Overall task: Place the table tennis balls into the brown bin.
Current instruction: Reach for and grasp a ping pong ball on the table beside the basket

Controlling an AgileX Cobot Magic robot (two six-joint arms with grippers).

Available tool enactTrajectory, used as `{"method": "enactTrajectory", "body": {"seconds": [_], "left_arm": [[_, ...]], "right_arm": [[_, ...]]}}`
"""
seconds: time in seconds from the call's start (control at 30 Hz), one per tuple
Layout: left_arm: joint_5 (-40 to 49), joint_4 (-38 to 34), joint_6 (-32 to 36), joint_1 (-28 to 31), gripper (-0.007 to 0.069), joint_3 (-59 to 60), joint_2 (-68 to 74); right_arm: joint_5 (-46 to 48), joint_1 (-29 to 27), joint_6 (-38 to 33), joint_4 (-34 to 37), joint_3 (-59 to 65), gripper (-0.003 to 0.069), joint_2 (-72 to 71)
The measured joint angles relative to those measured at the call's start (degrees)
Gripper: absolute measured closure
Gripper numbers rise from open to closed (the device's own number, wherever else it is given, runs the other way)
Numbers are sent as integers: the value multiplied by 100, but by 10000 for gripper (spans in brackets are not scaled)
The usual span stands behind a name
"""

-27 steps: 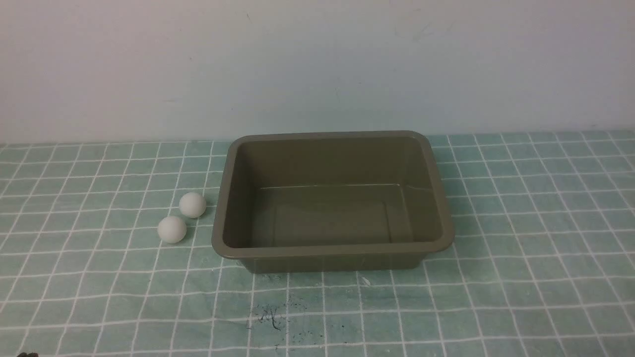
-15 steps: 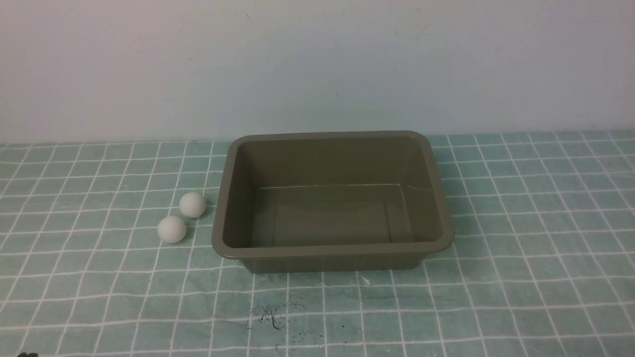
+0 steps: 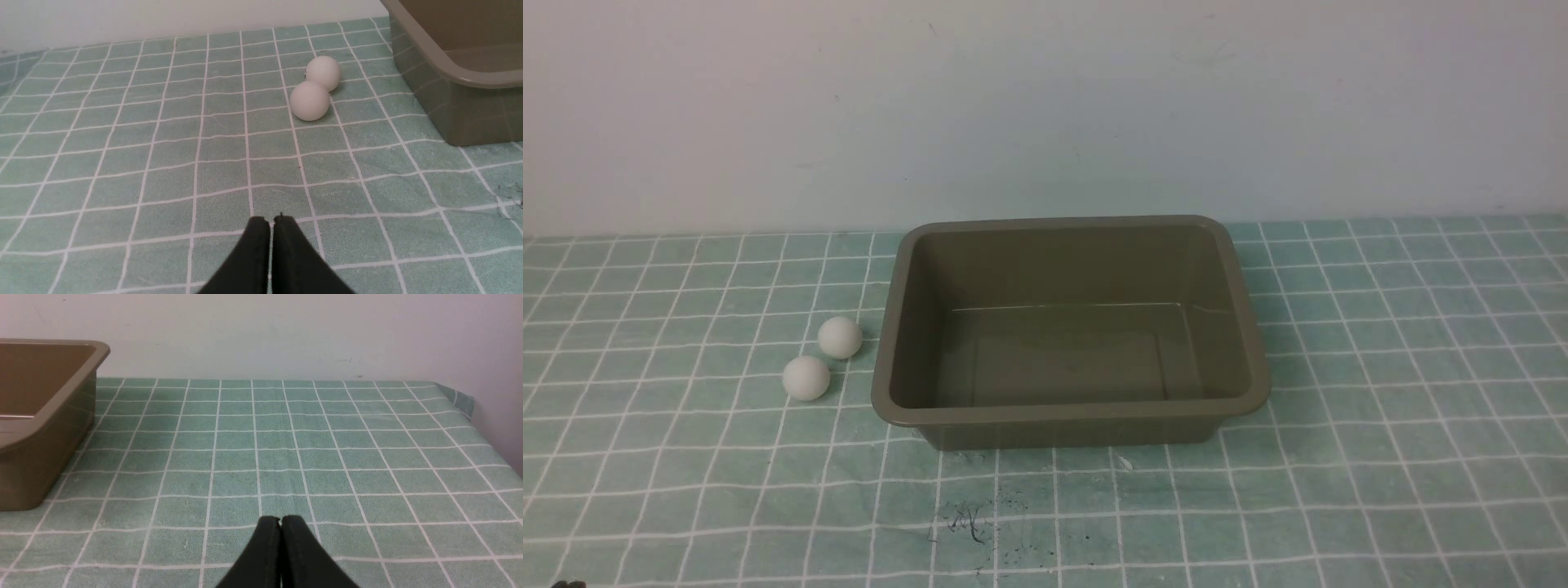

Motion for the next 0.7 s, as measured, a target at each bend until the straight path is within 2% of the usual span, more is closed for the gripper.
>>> {"method": "enactTrajectory", "body": {"seconds": [0.2, 0.27, 0.37, 0.47, 0.6, 0.7], "left_arm": [[-95, 47, -50, 0, 629, 11, 0], [-350, -411, -422, 0, 629, 16, 0], [-996, -1509, -1217, 0, 629, 16, 0], [-1408, -2029, -1430, 0, 629, 16, 0], [-3057, -2691, -1553, 0, 629, 16, 0], [-4500, -2868, -1276, 0, 629, -33, 35]], "right_arm": [[0, 0, 0, 0, 0, 668, 0], [0, 0, 0, 0, 0, 668, 0], [0, 0, 0, 0, 0, 668, 0], [0, 0, 0, 0, 0, 668, 0], [0, 0, 0, 0, 0, 668, 0], [0, 0, 0, 0, 0, 668, 0]]}}
